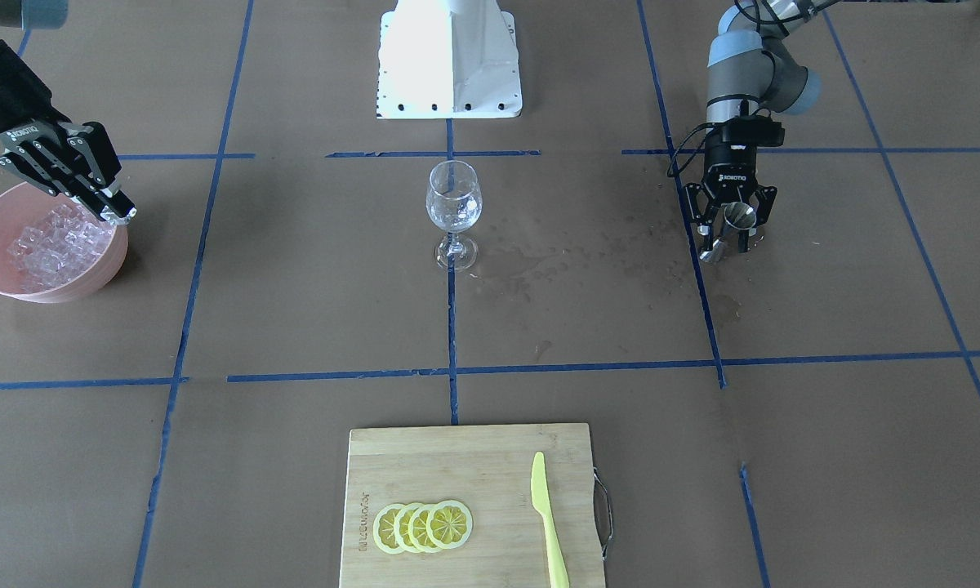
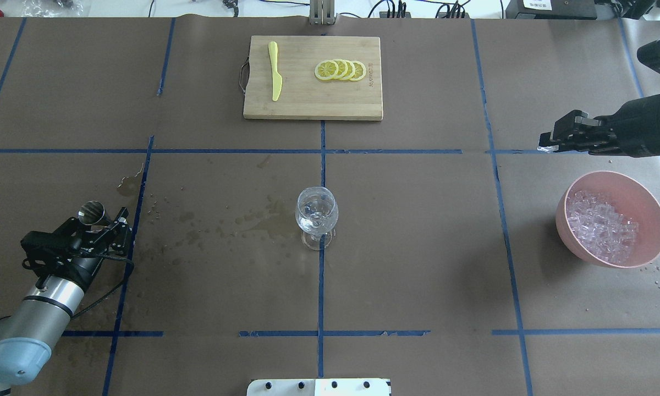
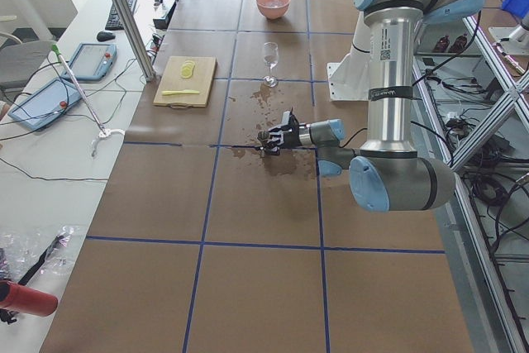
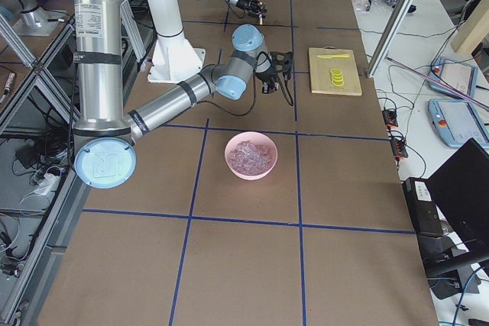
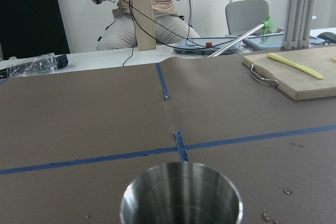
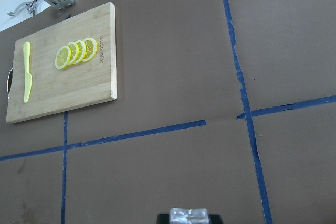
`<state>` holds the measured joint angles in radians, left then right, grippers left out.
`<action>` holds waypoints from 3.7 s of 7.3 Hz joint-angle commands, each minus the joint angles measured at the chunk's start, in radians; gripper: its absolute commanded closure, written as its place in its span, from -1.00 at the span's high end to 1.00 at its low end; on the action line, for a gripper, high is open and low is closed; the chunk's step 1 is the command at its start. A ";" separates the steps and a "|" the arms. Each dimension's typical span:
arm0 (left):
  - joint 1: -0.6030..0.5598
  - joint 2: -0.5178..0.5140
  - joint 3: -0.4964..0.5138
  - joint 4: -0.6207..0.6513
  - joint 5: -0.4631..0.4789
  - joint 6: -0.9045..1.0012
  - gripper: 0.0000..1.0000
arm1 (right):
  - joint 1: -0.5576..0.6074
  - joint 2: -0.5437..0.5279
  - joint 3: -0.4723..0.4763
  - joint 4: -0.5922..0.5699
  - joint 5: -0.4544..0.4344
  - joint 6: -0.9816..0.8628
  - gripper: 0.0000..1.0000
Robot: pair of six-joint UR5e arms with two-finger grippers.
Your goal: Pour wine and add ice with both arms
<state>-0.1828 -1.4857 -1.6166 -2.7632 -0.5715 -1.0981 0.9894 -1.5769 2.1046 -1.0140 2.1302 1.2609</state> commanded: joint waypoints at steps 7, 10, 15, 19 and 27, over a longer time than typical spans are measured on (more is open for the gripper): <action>-0.029 0.088 -0.115 0.001 -0.209 0.001 1.00 | -0.002 -0.003 0.002 0.000 0.001 0.000 -1.00; -0.029 0.177 -0.216 0.010 -0.337 0.001 1.00 | -0.011 0.000 0.006 -0.003 0.022 0.000 -1.00; -0.155 0.298 -0.417 0.116 -0.728 -0.006 1.00 | -0.061 0.230 0.002 -0.164 0.077 0.129 -1.00; -0.459 0.292 -0.572 0.453 -1.129 0.181 1.00 | -0.213 0.397 -0.009 -0.291 -0.043 0.196 -1.00; -0.943 0.209 -0.460 0.539 -1.559 0.558 1.00 | -0.451 0.617 -0.127 -0.388 -0.277 0.250 -1.00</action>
<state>-1.1201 -1.2684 -2.0847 -2.2263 -2.1286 -0.5432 0.5555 -0.9657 1.9800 -1.4020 1.8562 1.5105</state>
